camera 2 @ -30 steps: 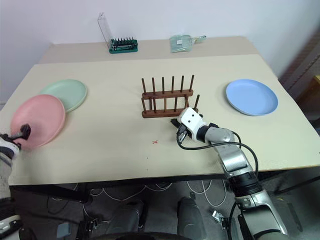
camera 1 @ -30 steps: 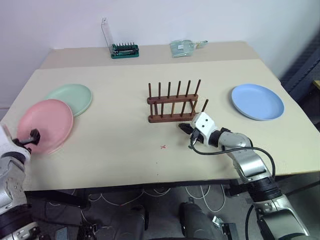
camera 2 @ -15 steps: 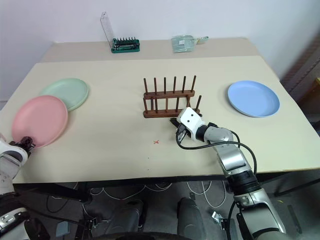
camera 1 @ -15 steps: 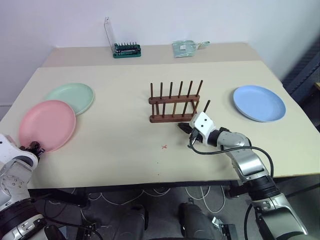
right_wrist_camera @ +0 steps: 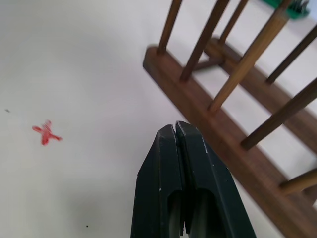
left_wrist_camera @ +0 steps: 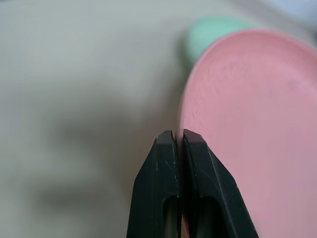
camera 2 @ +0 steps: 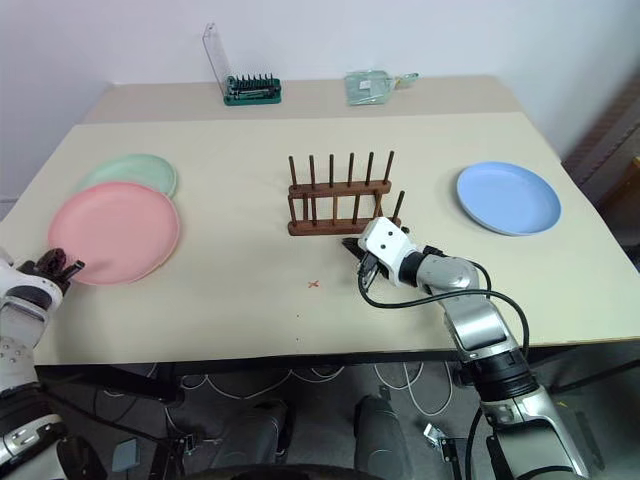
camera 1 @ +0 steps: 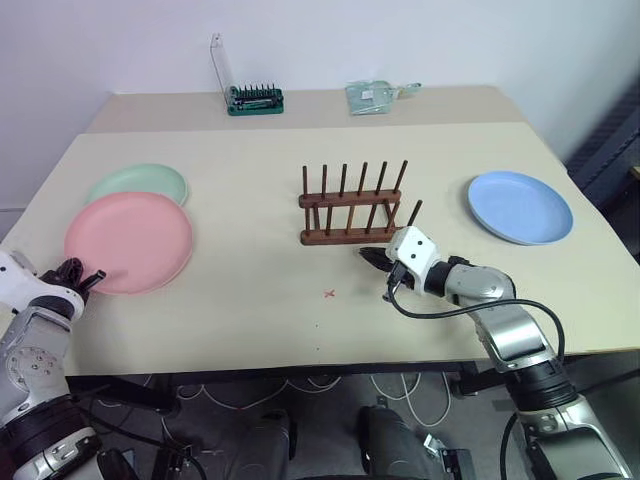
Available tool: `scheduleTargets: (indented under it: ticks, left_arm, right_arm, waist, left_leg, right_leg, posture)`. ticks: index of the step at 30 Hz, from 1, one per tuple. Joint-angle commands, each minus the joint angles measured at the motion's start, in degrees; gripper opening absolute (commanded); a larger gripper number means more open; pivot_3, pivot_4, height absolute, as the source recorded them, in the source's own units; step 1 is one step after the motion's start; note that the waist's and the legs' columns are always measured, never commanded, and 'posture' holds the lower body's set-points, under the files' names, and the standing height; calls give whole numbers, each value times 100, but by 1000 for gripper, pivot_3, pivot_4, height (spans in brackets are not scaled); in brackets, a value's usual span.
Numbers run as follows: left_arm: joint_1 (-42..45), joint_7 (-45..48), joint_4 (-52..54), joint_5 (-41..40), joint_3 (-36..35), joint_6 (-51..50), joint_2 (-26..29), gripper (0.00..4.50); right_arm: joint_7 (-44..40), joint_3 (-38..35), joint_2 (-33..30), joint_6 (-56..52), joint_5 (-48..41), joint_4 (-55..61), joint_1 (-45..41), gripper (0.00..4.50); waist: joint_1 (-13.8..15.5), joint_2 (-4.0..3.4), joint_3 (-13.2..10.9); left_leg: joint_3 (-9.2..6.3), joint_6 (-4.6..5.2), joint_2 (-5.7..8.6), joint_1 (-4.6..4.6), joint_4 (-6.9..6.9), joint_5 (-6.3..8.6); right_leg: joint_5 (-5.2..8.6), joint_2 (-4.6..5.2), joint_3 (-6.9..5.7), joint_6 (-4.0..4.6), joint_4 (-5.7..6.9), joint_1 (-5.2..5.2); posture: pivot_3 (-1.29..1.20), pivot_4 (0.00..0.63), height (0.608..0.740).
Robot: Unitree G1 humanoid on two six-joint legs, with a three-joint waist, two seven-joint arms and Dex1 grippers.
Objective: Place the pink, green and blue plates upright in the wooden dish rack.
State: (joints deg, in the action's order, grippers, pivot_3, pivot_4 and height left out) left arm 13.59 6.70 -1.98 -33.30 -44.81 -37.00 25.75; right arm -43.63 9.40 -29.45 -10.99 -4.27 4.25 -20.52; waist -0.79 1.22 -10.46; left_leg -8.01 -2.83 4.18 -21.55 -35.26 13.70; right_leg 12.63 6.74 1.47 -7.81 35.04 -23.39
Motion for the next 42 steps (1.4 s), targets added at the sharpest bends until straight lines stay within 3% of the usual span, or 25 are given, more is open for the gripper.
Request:
scheduleTargets:
  ticks: [1,2,8,14,18,27,30,33,36,42]
  left_arm:
    - [326,225,944,-50,568,217,199,0]
    - [464,241,1121,12,814,205,235,0]
    - [1769,20,1756,329,2208,-57,241,0]
    - [2632,-114,1783,549,2998,-267,-11,0]
    - [3036,-141,1931,380,3386,-388,-481,0]
    - [3132,-169,2200,260,3611,-705,-995,0]
    - [3104,-109,2241,281,3619,-772,-1000,0]
    - [3088,-70,2228,219,3539,-812,-1008,0]
    - [3105,-109,2165,73,3324,-811,-1141,1012]
    - [3195,-465,1954,243,3050,-632,-1215,4046]
  right_arm:
    - [-276,-70,-77,66,-207,528,-453,516]
    - [-303,-18,-72,126,-149,555,-626,790]
    - [131,541,-14,1173,1048,304,-1553,3765]
    - [477,749,105,1626,1668,-34,-1995,3765]
    - [725,913,233,1793,2125,-234,-2068,3765]
    - [1089,988,206,2047,2815,-577,-2169,3765]
    - [1293,936,204,2159,3018,-708,-2260,2918]
    - [1393,931,207,2229,3118,-778,-2296,1444]
    - [1533,942,197,2317,3277,-858,-2315,21]
    - [1785,864,161,2369,3471,-978,-2364,0]
  waist:
    - [4,9,-7]
    - [6,10,-9]
    - [4,18,-13]
    - [-41,19,-14]
    - [-17,26,-21]
    - [-28,25,-22]
    - [-27,24,-22]
    - [-25,24,-22]
    - [-18,25,-22]
    - [-12,25,-24]
  left_leg:
    - [0,0,0,-2,0,0]
    - [-1,-2,0,-3,-1,-1]
    - [-1,-6,3,-8,1,-4]
    - [1,-8,3,-9,6,-3]
    - [-1,-10,2,-12,6,-4]
    - [-2,-11,3,-20,3,-5]
    - [-1,-11,4,-21,2,-5]
    - [-2,-11,4,-20,2,-5]
    - [-1,-11,4,-21,2,-5]
    - [-2,-13,5,-25,1,-6]
  right_leg:
    - [0,0,0,0,-1,-1]
    - [0,-1,-1,0,-1,-1]
    - [0,-1,-1,-1,-6,-4]
    - [-1,-2,0,-2,-7,-11]
    - [-1,-4,-1,-1,-6,-13]
    - [-2,-5,0,-1,-6,-19]
    - [-2,-5,0,-1,-6,-19]
    - [-1,-5,0,-1,-7,-19]
    - [-1,-5,0,-1,-7,-18]
    - [-2,-4,0,-1,-8,-20]
  posture:
    - [0,150,740]
    - [0,150,740]
    - [0,150,740]
    - [0,150,740]
    - [0,150,740]
    - [0,150,740]
    - [0,150,740]
    - [0,150,740]
    - [0,150,740]
    - [0,150,740]
